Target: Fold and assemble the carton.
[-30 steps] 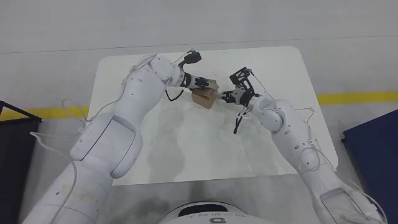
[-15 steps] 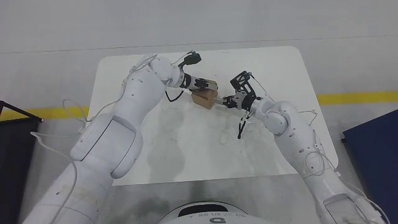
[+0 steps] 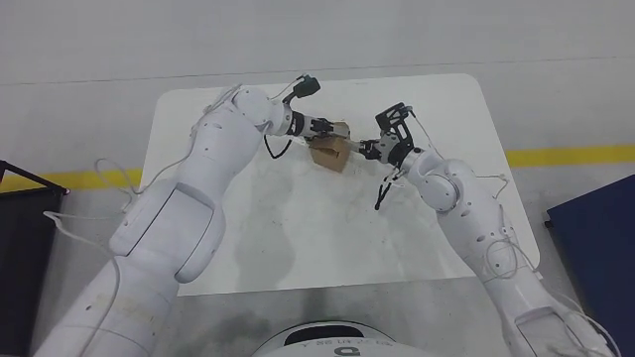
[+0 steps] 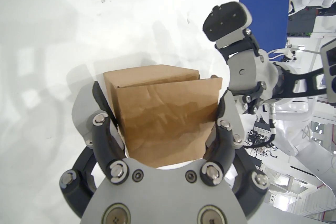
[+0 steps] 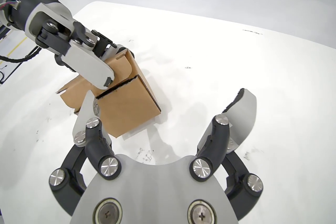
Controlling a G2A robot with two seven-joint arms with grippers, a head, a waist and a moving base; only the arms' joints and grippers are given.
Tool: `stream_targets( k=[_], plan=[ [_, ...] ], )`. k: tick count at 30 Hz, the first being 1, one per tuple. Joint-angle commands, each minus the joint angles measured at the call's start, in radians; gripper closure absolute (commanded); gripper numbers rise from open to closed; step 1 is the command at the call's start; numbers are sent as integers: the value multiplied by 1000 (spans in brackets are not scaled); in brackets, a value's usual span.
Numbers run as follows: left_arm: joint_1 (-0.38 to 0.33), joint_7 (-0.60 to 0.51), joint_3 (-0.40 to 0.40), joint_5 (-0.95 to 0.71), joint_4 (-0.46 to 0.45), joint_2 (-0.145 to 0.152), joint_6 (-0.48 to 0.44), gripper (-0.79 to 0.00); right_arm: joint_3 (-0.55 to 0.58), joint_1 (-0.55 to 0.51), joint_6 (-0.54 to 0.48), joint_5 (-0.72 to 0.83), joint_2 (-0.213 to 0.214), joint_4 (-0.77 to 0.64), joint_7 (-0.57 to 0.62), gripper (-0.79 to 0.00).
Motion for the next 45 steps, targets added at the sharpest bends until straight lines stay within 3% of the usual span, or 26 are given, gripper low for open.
stream_targets(
  k=[1, 45],
  plan=[
    [0, -4, -1, 3, 1, 3, -1, -785, 0, 3, -2, 3, 0, 6, 0, -785],
    [7, -22, 18, 55, -10, -10, 25, -773, -29, 16, -16, -16, -6, 34, 14, -785]
  ],
)
